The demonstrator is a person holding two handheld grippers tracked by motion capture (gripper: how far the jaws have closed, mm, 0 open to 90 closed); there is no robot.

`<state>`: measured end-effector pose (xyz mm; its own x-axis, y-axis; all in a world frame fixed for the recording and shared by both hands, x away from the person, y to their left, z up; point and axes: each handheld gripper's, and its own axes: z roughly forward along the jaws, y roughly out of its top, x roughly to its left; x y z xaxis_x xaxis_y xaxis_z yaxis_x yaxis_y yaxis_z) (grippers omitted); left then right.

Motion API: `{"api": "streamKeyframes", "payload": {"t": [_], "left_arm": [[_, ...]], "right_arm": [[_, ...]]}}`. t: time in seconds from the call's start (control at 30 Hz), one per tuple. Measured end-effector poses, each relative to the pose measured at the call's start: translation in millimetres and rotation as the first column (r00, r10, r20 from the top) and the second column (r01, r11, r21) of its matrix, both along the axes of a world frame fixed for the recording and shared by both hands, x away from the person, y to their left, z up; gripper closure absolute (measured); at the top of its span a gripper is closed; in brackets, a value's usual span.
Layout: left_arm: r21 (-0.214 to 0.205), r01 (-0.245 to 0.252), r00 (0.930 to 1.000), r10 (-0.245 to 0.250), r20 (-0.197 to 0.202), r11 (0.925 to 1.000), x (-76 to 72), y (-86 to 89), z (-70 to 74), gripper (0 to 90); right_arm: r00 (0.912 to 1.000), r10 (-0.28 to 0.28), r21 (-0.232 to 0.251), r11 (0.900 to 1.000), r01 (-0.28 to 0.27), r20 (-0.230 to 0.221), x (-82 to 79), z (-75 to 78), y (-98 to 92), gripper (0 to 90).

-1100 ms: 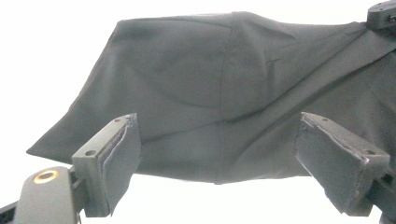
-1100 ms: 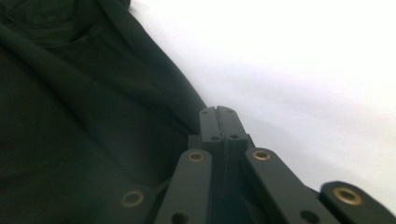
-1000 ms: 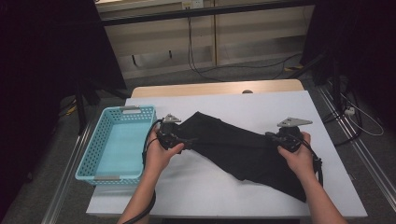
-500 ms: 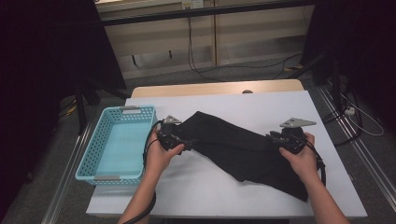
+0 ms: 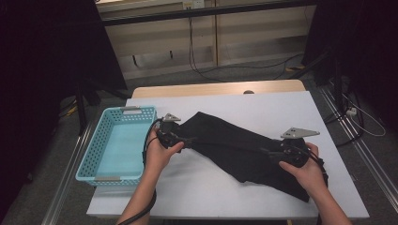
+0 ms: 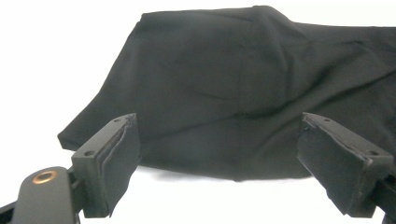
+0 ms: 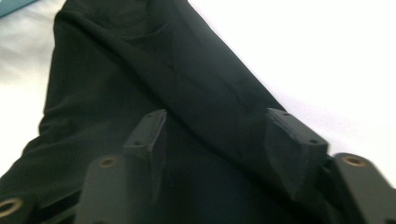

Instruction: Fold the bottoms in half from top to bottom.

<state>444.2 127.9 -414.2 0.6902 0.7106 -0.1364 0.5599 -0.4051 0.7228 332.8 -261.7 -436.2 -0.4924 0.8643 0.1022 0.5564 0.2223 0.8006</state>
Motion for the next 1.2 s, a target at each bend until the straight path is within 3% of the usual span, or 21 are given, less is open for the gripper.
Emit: {"api": "streamKeyframes", "payload": {"t": [0.33, 0.53, 0.67, 0.93, 1.1, 1.2], "left_arm": [[-0.002, -0.011, 0.9999, 0.011, -0.013, 0.9999, 4.0, -1.0, 0.7, 13.6], [0.001, -0.024, 0.9994, 0.024, -0.026, 0.9997, 10.6, 0.6, -1.1, 13.4], [0.015, -0.02, 0.9994, 0.02, -0.027, 0.9997, 14.2, -0.4, -0.9, 13.4], [0.007, -0.045, 0.9982, 0.045, -0.039, 0.999, 22.7, -0.7, -6.4, 13.3], [0.025, -0.038, 0.9982, 0.039, -0.046, 0.999, 27.9, -3.1, -6.9, 12.6], [0.038, -0.045, 0.9979, 0.046, -0.044, 0.9983, 32.2, -2.2, -7.7, 12.5]], "right_arm": [[0.9999, -0.012, -0.001, 0.9999, 0.012, -0.001, -15.7, -1.5, -4.6, 24.0], [0.9999, -0.01, -0.022, 0.9997, 0.009, -0.011, -22.1, -3.0, -2.2, 20.4], [0.9999, 0.011, -0.02, 0.9997, -0.011, 0.009, -26.0, 0.0, 1.5, 19.1], [0.9999, 0.015, -0.006, 0.9999, -0.015, -0.003, -23.1, -3.7, 5.3, 18.3], [0.9998, 0.021, 0.035, 0.9992, -0.021, -0.001, -21.0, -2.1, 5.1, 17.8], [0.9997, 0.024, 0.034, 0.9992, -0.023, -0.005, -19.5, -3.1, 4.0, 17.8]]}}
